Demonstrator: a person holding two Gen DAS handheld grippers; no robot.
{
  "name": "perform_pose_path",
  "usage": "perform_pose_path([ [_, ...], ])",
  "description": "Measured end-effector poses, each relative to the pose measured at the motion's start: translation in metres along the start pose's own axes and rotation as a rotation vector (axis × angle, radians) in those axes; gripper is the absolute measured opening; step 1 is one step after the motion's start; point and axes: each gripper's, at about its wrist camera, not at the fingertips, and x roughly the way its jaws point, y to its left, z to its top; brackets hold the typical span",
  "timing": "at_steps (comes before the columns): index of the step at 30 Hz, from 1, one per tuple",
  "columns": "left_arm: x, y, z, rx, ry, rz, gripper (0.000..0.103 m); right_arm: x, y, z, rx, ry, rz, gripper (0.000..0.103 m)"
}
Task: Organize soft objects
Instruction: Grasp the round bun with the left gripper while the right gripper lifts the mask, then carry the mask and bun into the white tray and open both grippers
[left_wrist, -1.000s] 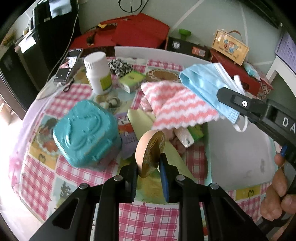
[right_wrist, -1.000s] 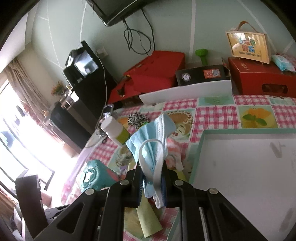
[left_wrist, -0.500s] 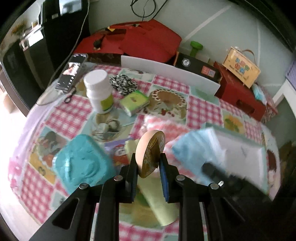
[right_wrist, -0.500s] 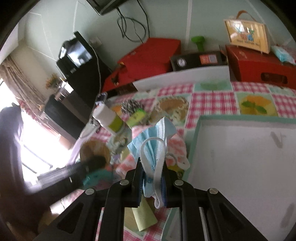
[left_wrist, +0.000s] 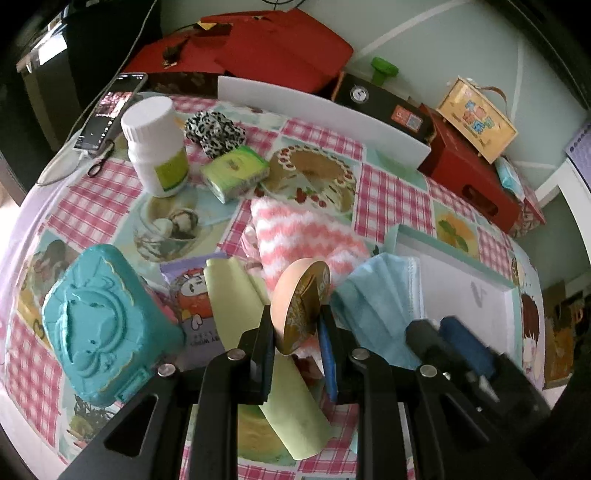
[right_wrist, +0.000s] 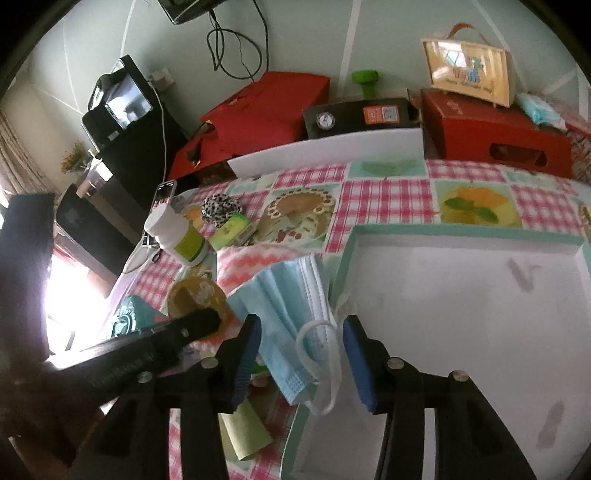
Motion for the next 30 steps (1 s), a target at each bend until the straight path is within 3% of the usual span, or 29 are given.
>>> perform_pose_path([
  [3,0.003,0.006,0.000,-0.015,0.006,-0.010,0.023,-0.003,0.005,0.000,-0.034,-0.014,-0.002,0.050],
  [9,0.007,0.018,0.000,-0.051,0.021,-0.024,0.023,0.013,0.019,-0.006,-0.098,0.040,0.007,0.044],
  [12,0.007,0.017,-0.001,-0.047,0.019,-0.026,0.023,0.019,0.028,-0.009,-0.140,0.056,0.018,0.031],
  [14,0.007,0.018,-0.001,-0.052,0.019,-0.030,0.023,0.022,0.033,-0.010,-0.160,0.059,0.018,0.017],
  [19,0.006,0.021,0.001,-0.062,0.013,-0.040,0.023,0.024,0.033,-0.011,-0.166,0.057,0.003,0.007],
  [24,-0.003,0.017,0.003,-0.053,-0.017,-0.060,0.023,0.006,0.030,-0.003,-0.135,-0.020,0.032,0.006],
  [30,-0.031,0.005,0.009,-0.004,-0.129,-0.128,0.023,-0.027,0.020,0.010,-0.079,-0.148,0.011,0.006],
])
